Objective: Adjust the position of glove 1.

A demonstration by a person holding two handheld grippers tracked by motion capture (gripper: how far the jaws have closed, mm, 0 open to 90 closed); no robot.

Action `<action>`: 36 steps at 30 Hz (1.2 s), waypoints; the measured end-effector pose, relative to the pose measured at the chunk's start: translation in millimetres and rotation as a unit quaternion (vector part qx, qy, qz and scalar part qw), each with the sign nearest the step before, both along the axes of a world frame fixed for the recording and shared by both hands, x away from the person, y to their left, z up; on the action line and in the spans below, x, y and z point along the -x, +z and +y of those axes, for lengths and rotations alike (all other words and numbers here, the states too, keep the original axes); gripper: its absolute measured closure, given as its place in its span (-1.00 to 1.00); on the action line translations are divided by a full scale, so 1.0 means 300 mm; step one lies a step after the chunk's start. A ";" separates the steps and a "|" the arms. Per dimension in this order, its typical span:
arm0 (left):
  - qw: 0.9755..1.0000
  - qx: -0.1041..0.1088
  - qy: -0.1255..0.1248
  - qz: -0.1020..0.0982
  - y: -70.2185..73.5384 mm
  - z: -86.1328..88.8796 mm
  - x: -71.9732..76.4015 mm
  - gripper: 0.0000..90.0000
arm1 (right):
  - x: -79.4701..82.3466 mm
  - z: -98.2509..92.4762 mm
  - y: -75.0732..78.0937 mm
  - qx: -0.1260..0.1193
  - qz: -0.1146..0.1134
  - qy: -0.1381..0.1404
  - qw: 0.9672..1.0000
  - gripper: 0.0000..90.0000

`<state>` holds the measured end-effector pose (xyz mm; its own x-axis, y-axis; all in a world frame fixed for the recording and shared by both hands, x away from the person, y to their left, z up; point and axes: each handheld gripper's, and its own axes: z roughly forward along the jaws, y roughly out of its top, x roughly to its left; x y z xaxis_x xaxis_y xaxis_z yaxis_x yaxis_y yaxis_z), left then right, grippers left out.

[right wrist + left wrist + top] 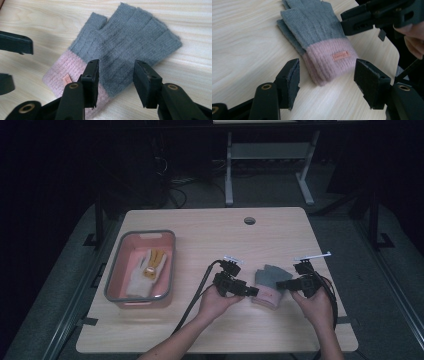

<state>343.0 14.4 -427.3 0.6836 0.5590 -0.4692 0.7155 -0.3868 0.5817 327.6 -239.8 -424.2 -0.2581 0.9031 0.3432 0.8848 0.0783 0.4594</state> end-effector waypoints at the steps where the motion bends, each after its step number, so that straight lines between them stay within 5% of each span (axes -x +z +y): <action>1: 1.000 0.001 0.002 0.003 -0.005 -0.006 -0.004 -0.14 | 0.001 -0.002 -0.002 -0.002 0.000 -0.003 1.000 0.23; 24: 0.998 -0.002 0.020 0.053 -0.105 -0.083 -0.046 -0.10 | 0.019 -0.048 -0.072 -0.060 0.018 -0.031 0.998 0.02; 36: 0.998 0.000 0.021 0.060 -0.121 -0.091 -0.041 -0.02 | 0.019 -0.059 -0.112 -0.096 0.031 -0.045 0.994 0.00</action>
